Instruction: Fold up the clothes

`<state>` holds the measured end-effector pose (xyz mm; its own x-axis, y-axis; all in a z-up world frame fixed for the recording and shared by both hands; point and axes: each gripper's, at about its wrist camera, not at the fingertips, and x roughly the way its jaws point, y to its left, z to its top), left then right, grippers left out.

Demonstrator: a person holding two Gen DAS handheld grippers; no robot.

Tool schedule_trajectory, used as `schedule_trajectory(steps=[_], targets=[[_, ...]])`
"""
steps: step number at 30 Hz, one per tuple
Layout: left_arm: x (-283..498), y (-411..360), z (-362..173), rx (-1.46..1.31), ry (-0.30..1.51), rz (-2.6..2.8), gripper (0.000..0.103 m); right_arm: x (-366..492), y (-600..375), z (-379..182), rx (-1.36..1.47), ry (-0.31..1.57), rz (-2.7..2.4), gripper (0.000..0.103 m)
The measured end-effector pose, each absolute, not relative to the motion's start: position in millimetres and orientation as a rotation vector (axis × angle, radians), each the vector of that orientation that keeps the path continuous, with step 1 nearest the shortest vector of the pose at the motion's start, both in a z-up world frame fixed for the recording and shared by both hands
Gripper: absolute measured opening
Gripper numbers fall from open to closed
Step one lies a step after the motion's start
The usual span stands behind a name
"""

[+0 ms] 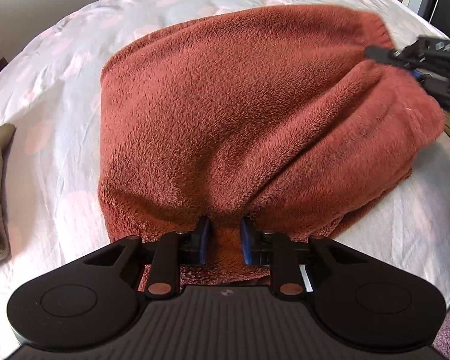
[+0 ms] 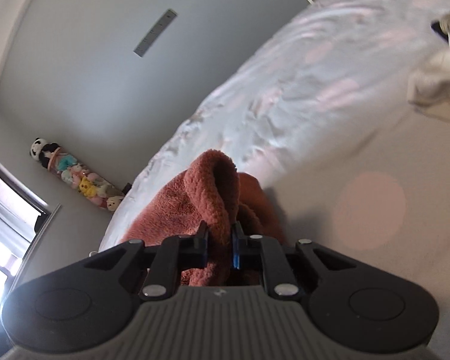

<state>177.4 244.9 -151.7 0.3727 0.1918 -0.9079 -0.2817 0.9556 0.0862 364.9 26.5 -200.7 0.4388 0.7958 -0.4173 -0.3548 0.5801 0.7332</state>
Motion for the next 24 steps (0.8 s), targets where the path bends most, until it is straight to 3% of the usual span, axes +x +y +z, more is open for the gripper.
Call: schedule_trajectory(steps=[4, 7, 15, 20, 24], targets=[[174, 245, -145, -0.082, 1.145, 0.274, 0.020, 371, 28, -212, 0.611, 0.869, 0.749, 0.020], [165, 249, -132, -0.064, 1.102, 0.237, 0.021, 362, 12, -207, 0.626, 0.848, 0.714, 0.037], [135, 263, -109, -0.110, 0.955, 0.223, 0.027, 319, -6, -163, 0.469, 0.658, 0.581, 0.040], [153, 277, -100, -0.093, 0.868, 0.336, 0.027, 289, -2, -146, 0.367, 0.538, 0.662, 0.032], [167, 290, -106, -0.082, 0.813, 0.391, 0.027, 268, 21, -143, 0.200, 0.514, 0.706, 0.032]])
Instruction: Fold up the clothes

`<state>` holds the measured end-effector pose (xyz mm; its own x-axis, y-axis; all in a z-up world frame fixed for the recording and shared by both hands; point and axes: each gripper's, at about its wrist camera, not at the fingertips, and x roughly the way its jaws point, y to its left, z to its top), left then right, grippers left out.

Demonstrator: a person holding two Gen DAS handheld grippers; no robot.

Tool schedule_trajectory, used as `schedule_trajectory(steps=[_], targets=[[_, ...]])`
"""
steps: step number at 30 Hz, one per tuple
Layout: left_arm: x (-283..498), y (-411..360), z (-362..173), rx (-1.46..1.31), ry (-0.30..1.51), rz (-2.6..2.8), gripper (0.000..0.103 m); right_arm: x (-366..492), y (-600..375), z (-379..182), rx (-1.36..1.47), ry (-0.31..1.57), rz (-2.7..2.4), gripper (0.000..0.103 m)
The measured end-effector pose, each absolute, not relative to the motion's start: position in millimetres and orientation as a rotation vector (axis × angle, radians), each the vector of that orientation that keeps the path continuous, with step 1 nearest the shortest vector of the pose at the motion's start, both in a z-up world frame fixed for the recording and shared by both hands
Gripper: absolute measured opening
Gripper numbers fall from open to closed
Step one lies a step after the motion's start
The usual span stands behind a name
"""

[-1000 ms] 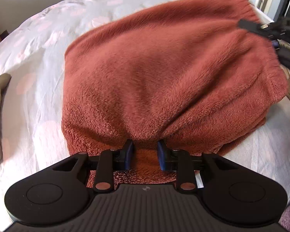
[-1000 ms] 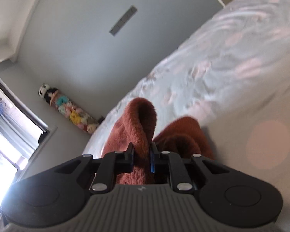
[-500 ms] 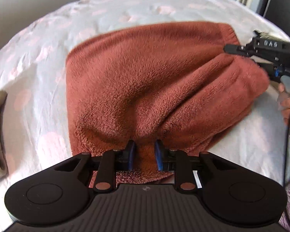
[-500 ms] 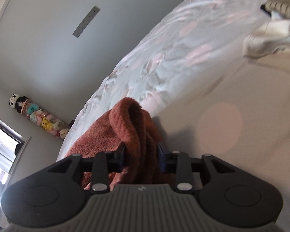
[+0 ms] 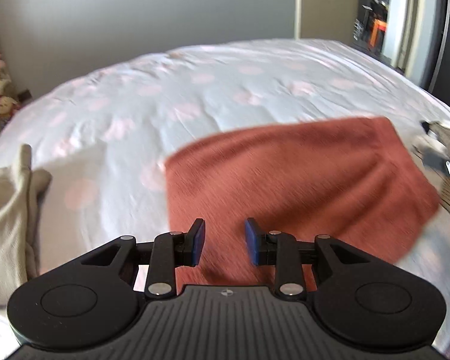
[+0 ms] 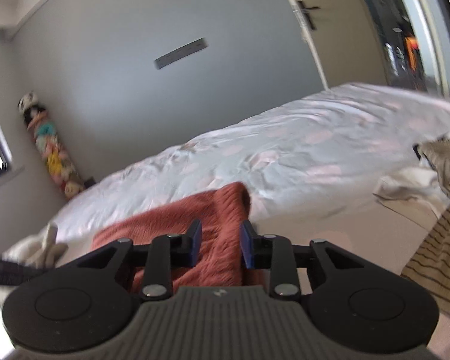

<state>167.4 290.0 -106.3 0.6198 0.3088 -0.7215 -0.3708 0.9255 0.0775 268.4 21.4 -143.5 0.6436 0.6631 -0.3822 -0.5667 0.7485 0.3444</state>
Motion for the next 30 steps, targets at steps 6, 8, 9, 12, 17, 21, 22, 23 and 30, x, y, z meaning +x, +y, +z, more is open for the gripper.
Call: schedule_trajectory(steps=[6, 8, 9, 12, 17, 21, 22, 23, 30], targets=[[170, 312, -128, -0.177, 0.828, 0.427, 0.026, 274, 36, -168, 0.074, 0.635, 0.645, 0.022], [171, 313, -138, -0.180, 0.838, 0.434, 0.026, 281, 36, -177, 0.077, 0.682, 0.639, 0.023], [170, 314, -141, -0.184, 0.843, 0.438, 0.026, 283, 36, -181, 0.079, 0.697, 0.636, 0.023], [170, 317, -150, -0.196, 0.841, 0.439, 0.026, 286, 40, -188, 0.069, 0.729, 0.633, 0.023], [160, 324, -155, -0.232, 0.816, 0.413, 0.026, 290, 40, -193, 0.089, 0.764, 0.639, 0.023], [151, 326, -141, -0.234, 0.795, 0.394, 0.029, 293, 30, -189, 0.152, 0.766, 0.664, 0.024], [147, 328, -136, -0.248, 0.783, 0.395, 0.031, 294, 27, -187, 0.176, 0.762, 0.673, 0.027], [142, 330, -131, -0.267, 0.767, 0.402, 0.041, 295, 23, -186, 0.207, 0.756, 0.679, 0.037], [126, 364, -112, -0.374, 0.719, 0.383, 0.062, 318, -4, -184, 0.474, 0.754, 0.702, 0.062]])
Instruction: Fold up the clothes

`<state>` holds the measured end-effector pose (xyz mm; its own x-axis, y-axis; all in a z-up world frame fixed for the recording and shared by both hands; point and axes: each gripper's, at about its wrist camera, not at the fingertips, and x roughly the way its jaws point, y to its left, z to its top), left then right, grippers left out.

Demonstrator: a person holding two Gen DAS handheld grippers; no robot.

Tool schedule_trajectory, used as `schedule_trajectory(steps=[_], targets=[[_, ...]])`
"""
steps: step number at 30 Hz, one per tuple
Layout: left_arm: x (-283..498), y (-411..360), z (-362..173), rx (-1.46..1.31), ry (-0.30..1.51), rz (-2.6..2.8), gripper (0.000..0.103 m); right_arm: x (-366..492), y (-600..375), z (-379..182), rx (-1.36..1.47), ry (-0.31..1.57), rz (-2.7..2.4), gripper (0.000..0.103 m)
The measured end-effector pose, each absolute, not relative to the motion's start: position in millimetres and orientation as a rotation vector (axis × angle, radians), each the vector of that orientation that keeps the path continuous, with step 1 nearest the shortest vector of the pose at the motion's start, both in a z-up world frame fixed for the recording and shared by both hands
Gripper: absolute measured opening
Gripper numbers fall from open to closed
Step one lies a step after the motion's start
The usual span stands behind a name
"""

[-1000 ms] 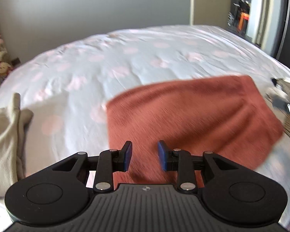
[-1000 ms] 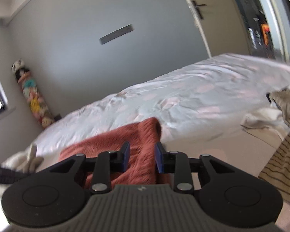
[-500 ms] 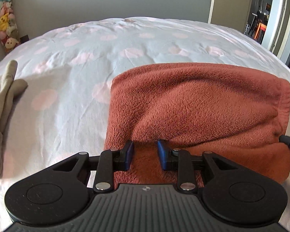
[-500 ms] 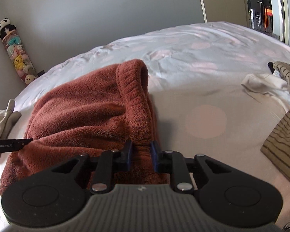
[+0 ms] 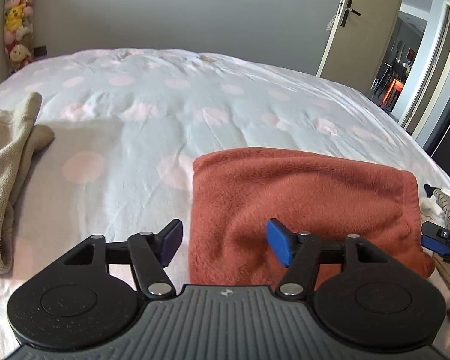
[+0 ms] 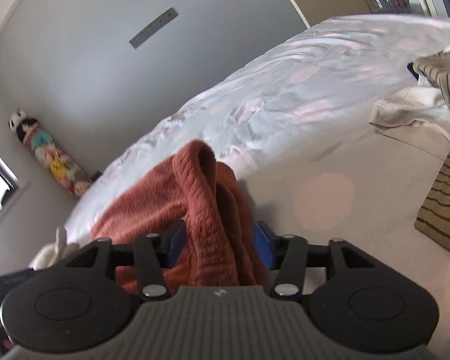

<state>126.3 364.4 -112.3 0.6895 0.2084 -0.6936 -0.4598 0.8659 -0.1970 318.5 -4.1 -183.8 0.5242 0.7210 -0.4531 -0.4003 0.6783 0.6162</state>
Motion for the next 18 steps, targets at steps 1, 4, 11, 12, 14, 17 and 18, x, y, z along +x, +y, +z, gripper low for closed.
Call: schedule_trajectory(steps=[1, 4, 11, 12, 14, 17, 18], targets=[[127, 370, -115, -0.386, 0.728, 0.380, 0.062, 323, -5, -186, 0.501, 0.770, 0.706, 0.069], [129, 387, -130, -0.456, 0.753, 0.378, 0.062, 340, -3, -193, 0.551, 0.847, 0.740, 0.080], [127, 405, -167, -0.600, 0.736, 0.324, 0.067, 374, 17, -217, 0.498, 1.008, 0.851, 0.079], [127, 407, -171, -0.612, 0.733, 0.316, 0.069, 379, 18, -222, 0.518, 1.030, 0.862, 0.079], [126, 412, -179, -0.645, 0.722, 0.297, 0.071, 388, 19, -233, 0.564, 1.071, 0.886, 0.079], [126, 421, -189, -0.716, 0.704, 0.258, 0.072, 399, 23, -243, 0.607, 1.116, 0.926, 0.078], [126, 424, -191, -0.736, 0.693, 0.245, 0.072, 401, 26, -245, 0.610, 1.126, 0.937, 0.078]])
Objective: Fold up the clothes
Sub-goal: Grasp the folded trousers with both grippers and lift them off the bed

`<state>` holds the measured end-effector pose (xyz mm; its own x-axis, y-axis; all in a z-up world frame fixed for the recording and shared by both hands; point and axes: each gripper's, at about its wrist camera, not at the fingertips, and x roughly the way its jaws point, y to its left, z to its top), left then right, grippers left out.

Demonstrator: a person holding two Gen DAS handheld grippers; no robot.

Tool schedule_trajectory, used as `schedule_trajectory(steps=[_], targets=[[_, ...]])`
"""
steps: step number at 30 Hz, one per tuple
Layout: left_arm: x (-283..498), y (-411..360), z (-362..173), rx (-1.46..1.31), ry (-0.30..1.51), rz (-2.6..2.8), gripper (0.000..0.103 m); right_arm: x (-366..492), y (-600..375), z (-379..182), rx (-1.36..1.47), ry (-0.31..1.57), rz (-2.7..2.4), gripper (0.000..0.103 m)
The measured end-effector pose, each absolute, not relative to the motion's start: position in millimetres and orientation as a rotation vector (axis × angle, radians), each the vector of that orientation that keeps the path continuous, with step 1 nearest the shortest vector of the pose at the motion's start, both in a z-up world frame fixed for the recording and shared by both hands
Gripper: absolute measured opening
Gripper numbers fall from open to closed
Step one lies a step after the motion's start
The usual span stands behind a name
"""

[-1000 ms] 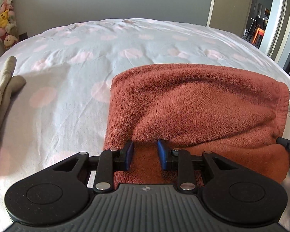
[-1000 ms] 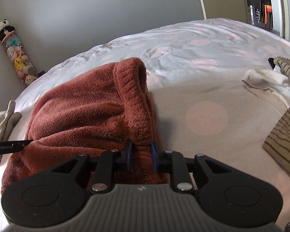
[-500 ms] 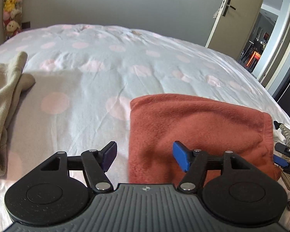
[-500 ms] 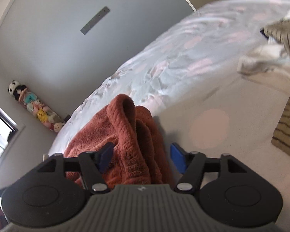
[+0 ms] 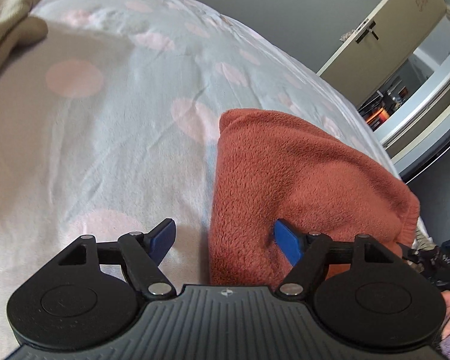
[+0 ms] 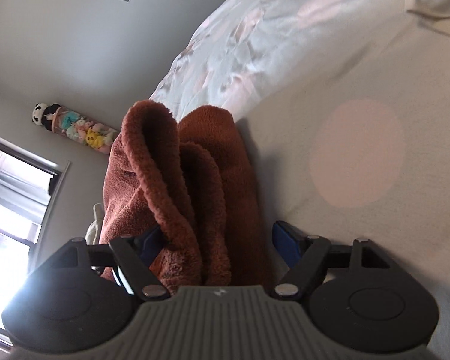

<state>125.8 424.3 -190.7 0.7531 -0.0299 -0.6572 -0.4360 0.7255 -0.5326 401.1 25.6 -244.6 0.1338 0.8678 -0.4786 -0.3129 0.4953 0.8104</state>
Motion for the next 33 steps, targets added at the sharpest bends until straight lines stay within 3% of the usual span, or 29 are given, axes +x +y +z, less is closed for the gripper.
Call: schedule_trajectory(steps=[9, 12, 14, 16, 21, 33], targets=[[135, 439, -207, -0.870, 0.646, 0.149, 0.072, 418, 55, -244, 0.560, 1.216, 0.993, 0.079], [136, 439, -208, -0.892, 0.651, 0.139, 0.070, 419, 61, -244, 0.547, 1.224, 0.983, 0.074], [138, 437, -211, -0.928, 0.656, 0.122, 0.055, 417, 63, -244, 0.556, 1.225, 0.971, 0.068], [140, 435, -213, -0.958, 0.654, 0.124, 0.051, 413, 62, -243, 0.566, 1.223, 0.956, 0.064], [136, 427, -199, -0.902, 0.616, 0.127, 0.022, 401, 58, -230, 0.571, 1.173, 0.919, 0.052], [67, 433, -136, -0.870, 0.508, 0.197, 0.018, 368, 103, -127, 0.470, 1.044, 1.018, 0.048]])
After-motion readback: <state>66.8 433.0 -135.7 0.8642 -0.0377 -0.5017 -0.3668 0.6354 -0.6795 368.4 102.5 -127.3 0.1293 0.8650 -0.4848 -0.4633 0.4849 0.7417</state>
